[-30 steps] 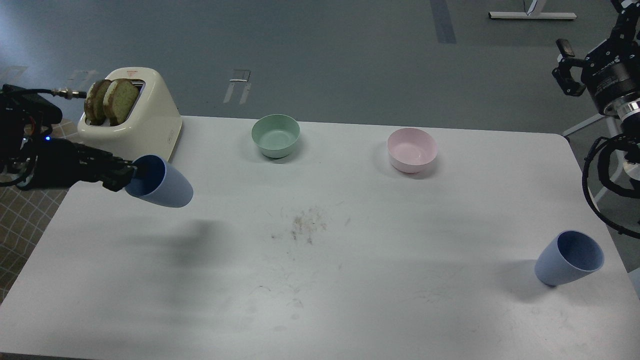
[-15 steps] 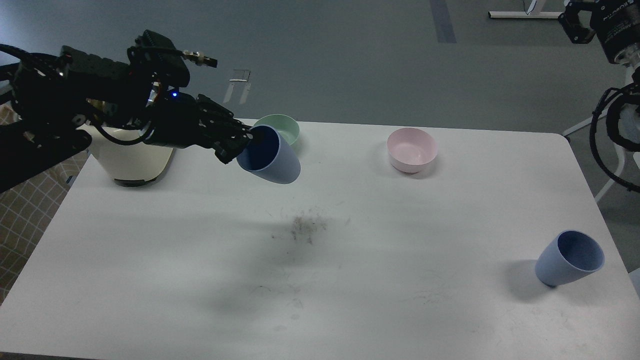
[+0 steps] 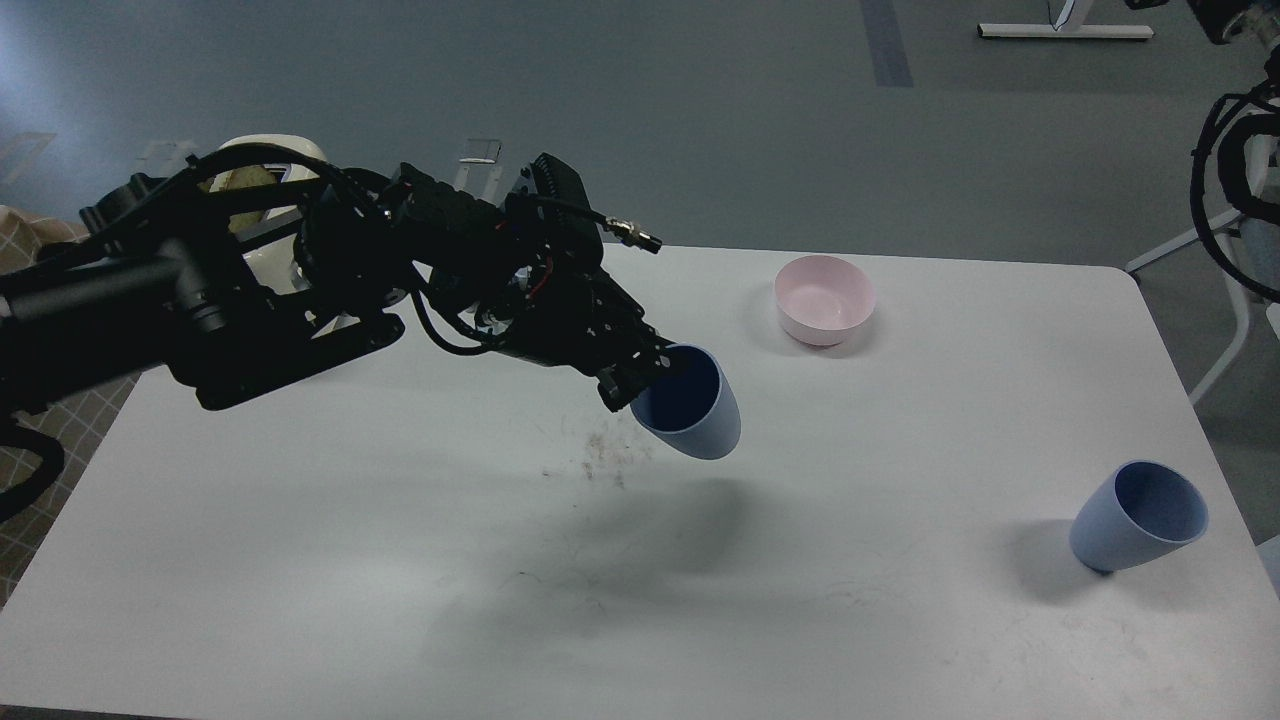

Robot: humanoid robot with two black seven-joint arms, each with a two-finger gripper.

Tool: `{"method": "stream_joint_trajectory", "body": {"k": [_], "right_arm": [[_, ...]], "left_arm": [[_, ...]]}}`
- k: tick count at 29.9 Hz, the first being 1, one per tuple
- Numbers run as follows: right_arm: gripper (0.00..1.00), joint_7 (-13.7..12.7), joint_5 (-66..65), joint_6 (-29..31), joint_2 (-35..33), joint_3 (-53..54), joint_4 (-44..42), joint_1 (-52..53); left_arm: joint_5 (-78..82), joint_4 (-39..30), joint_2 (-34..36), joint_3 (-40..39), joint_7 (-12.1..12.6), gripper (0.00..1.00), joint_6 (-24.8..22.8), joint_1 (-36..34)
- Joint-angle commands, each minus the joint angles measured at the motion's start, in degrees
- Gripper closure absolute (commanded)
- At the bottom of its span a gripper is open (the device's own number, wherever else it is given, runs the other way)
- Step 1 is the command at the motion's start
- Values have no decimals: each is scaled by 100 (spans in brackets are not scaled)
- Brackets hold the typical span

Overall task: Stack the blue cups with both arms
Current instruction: 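Carry the blue cup to the table center and set it upright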

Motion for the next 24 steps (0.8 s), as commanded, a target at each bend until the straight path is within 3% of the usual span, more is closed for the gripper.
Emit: {"method": "stream_joint_trajectory", "body": {"k": [1,22,24], "right_arm": [[0,0,1,-1,-1,-35,18,17],[0,0,1,-1,-45,-62,18,-80],[0,0,1,-1,-36,-70,26,-115]], "left_arm": [[167,297,-296,223,1,100,1,-6],[282,561,-666,900,1,100,1,-138],[273,518,-657,900,1,94,1,-138]]}}
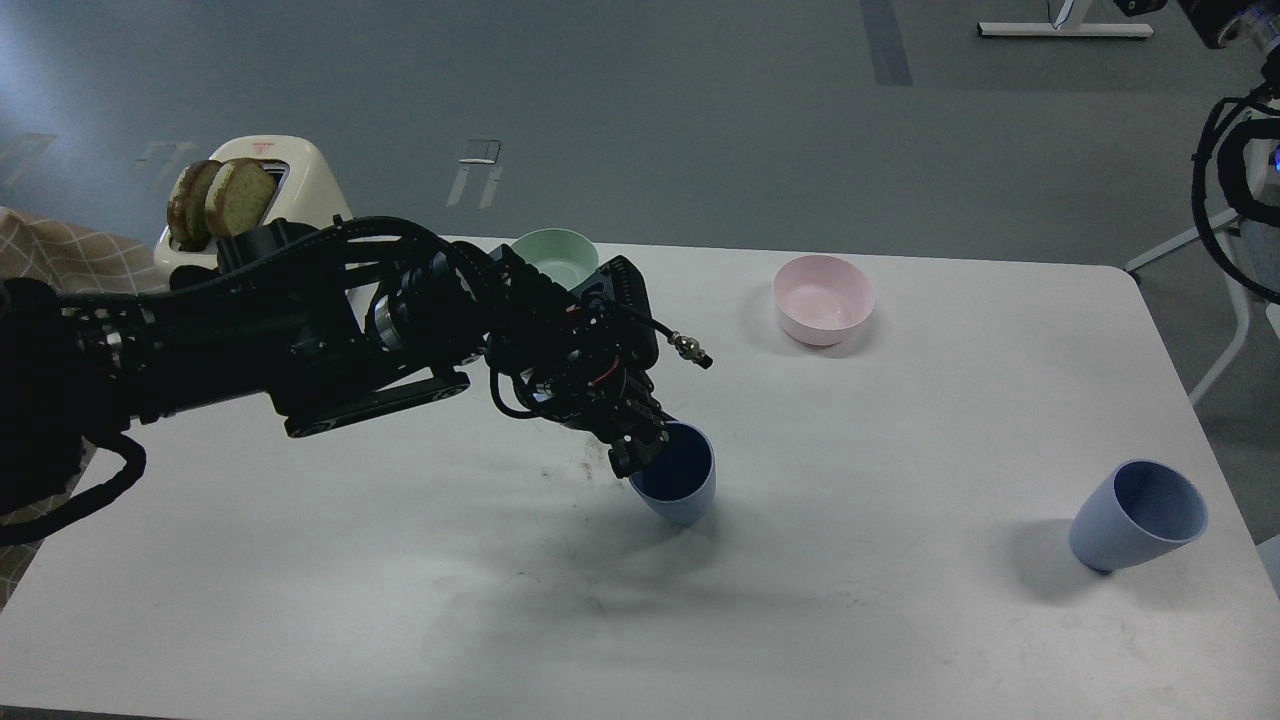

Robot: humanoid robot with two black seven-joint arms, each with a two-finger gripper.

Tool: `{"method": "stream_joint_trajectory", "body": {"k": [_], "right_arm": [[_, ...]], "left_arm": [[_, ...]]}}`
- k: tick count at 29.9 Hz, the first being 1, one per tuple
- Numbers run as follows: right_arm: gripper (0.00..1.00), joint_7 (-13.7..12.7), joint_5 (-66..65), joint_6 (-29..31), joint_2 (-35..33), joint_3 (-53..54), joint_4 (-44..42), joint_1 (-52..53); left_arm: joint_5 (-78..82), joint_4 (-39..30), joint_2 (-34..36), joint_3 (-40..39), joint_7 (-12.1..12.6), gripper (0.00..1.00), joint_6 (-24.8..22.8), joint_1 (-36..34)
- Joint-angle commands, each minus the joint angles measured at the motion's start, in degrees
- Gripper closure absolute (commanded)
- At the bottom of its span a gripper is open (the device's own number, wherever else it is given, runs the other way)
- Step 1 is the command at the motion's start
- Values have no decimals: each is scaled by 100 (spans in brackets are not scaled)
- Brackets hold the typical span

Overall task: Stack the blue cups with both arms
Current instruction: 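Carry the blue cup to the table center and set it upright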

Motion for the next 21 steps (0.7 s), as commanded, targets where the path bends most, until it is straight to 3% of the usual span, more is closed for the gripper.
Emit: {"method": "stream_joint_trajectory", "body": {"k": [1,9,11,15,17,19,21], "right_arm": [[0,0,0,0,-3,-25,3,-35],[0,0,0,0,-3,-52,3,-35],[0,0,0,0,-3,-52,3,-35],[0,0,0,0,-20,-52,11,-35],[0,0,9,0,-64,-52,11,-43],[0,0,9,0,-108,-61,20,-43],[0,0,9,0,-126,-61,20,-61]], "left_arm": [[-19,-61,9,1,0,90,0,-8],[-19,-70,0,1,0,75,0,-8],[-27,-70,0,1,0,65,0,0],[-36,-70,0,1,0,57,0,-8],[-54,-70,0,1,0,46,0,-26],[-80,-79,18,1,0,29,0,-131],[-89,-79,44,-8,0,21,0,-236]]}}
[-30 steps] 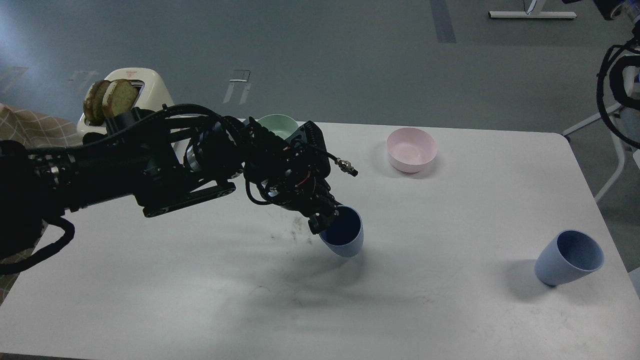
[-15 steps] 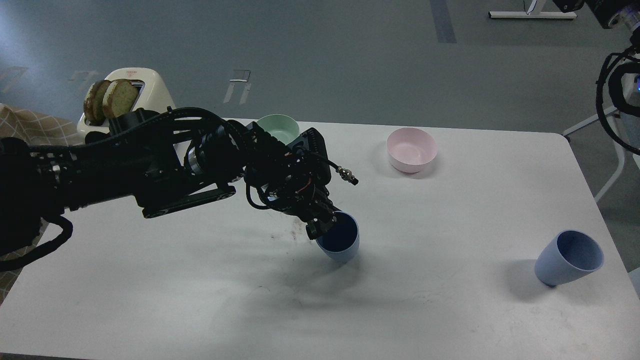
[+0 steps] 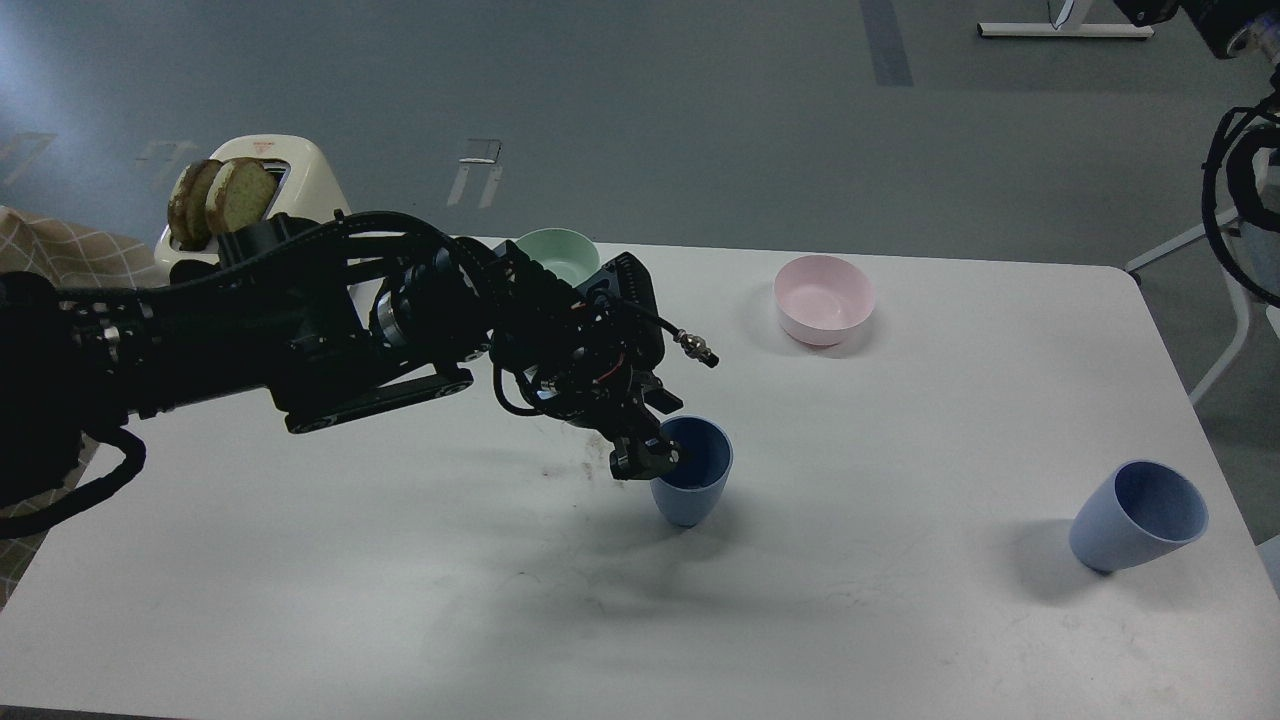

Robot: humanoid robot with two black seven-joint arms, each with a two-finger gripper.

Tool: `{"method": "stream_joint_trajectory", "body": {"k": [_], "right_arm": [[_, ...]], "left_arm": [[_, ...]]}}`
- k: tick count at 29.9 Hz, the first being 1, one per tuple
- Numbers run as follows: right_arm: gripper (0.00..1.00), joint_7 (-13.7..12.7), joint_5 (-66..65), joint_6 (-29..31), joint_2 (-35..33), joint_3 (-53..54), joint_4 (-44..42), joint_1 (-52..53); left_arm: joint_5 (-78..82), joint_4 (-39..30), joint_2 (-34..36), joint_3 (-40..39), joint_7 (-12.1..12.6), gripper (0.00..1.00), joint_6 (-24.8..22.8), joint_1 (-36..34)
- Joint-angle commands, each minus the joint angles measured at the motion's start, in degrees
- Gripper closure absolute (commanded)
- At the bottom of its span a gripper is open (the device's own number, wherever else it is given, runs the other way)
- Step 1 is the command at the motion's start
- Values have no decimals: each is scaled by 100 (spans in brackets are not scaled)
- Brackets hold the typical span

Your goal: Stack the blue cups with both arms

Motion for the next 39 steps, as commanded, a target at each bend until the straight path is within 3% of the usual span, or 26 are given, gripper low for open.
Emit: {"method": "stream_joint_trajectory", "body": {"k": [1,4,8,12,20,26,32,39], "right_arm": [[0,0,-1,1,-63,-3,12,-25],[0,0,-1,1,-159,-12,20,-25],[0,0,-97,1,-458,-38,187,-34],[0,-17,-1166,1,-1282,-257,940,-69],[0,-53,-3423,1,-3285,-319,3040,-341],[0,-44,-5517,1,-4789,-319,4509,-772],[0,-26,-6756,1,-5599,-372,5275,-1386],[0,-26,-8261,-196,-5750,-1346,5452,-1484]], "left_arm": [[-21,-14,54,-9,0,18,0,-183],[-275,-31,133,-27,0,10,0,-507],[-846,-31,396,-88,0,6,0,-938],[-2162,283,721,-578,0,5,0,-1396],[-4157,1663,749,-1704,14,5,0,-1317],[-6168,2534,354,-1872,155,5,0,-1185],[-8648,3027,-51,-1864,164,5,0,-755],[-9056,3027,-139,-1872,155,5,49,-447]]}}
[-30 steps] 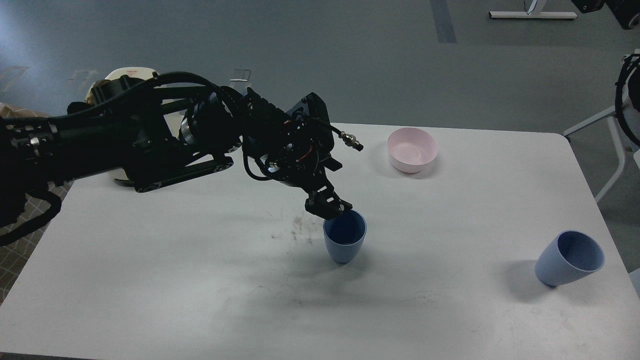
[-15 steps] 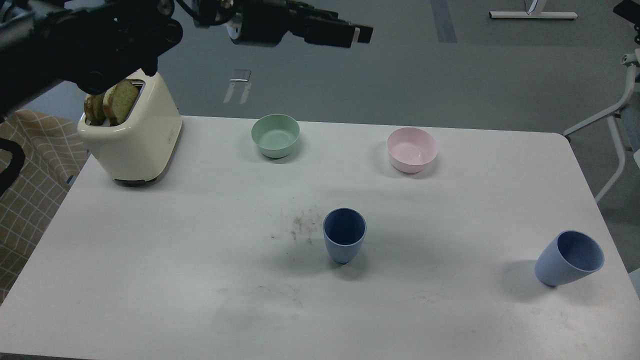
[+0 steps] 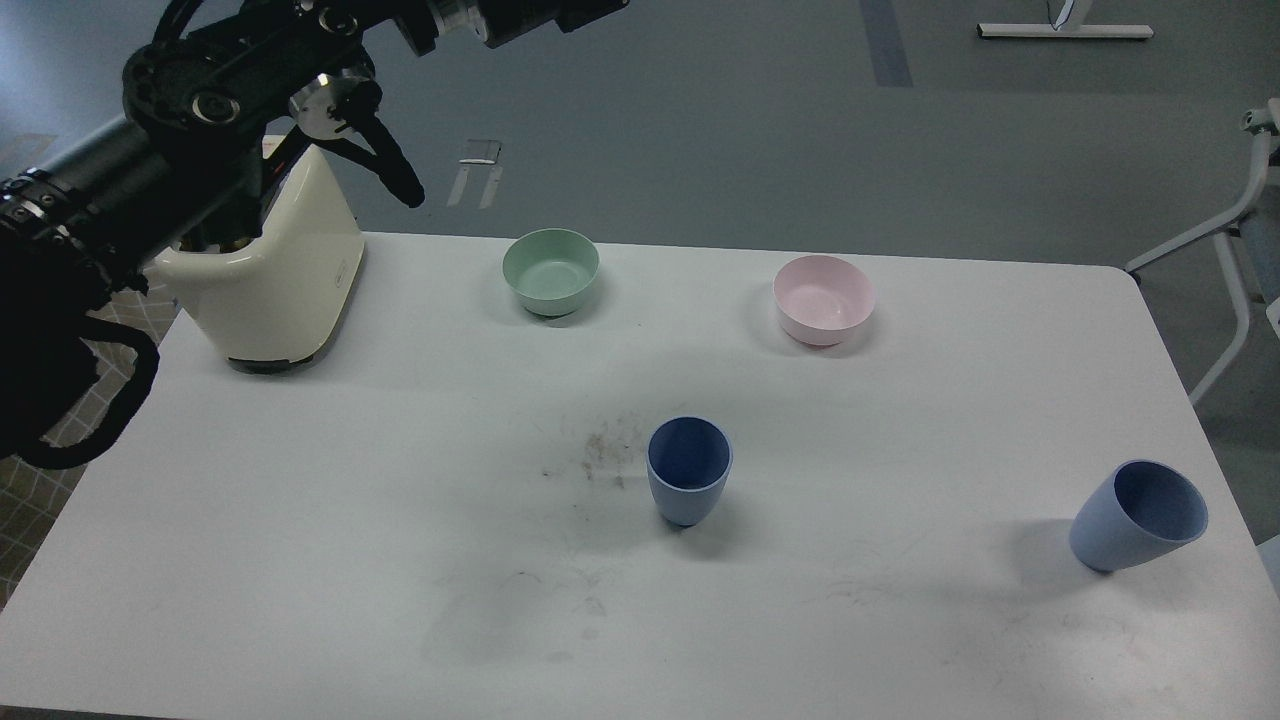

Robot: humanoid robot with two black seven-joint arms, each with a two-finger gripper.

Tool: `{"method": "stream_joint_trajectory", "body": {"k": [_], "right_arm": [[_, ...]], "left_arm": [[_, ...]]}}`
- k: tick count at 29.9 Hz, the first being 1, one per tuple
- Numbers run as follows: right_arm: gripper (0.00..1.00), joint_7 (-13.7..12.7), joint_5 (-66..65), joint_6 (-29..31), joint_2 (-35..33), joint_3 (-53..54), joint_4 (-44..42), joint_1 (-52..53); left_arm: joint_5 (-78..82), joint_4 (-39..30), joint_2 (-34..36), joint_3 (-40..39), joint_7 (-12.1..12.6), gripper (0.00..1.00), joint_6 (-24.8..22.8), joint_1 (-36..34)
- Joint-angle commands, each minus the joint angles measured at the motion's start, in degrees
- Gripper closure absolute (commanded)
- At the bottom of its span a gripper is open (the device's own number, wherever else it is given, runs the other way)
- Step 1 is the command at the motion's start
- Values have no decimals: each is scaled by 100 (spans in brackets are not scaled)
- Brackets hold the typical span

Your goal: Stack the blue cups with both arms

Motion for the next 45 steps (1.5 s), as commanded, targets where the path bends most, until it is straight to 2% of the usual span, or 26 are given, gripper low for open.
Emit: {"method": "stream_joint_trajectory", "body": {"k": [1,4,12,22,25,34,39,41,45], "right_arm": [[1,-11,-818,-372,31,-682,23,-11],[2,-20,-1092,-575,66,-920,15,-11],[10,-151,-1146,-646,452,-1062,-99,-28],[10,-204,-1058,-796,1182,-1062,-573,-160],[14,-213,-1049,-822,1384,-1062,-679,-283],[17,-222,-671,-866,1648,-1053,-680,-389],[44,-336,-689,-866,1762,-1001,-688,-591],[49,-345,-698,-857,1771,-1009,-688,-617],[74,-406,-706,-848,1771,-992,-688,-670]], "left_arm": [[-90,1,-22,-3,-18,5,13,73],[-99,1,-48,-12,-27,5,13,82],[-99,-7,-163,-21,-35,5,13,152],[-99,-34,-154,-21,-35,5,5,196],[-99,-42,-136,-21,-35,5,5,196],[-99,-51,-110,-21,-35,5,-22,196],[-107,-51,-93,-21,-35,5,-31,196],[-107,-51,-92,-29,-35,5,-31,196],[-99,-60,-92,-21,-35,5,-31,196]]}}
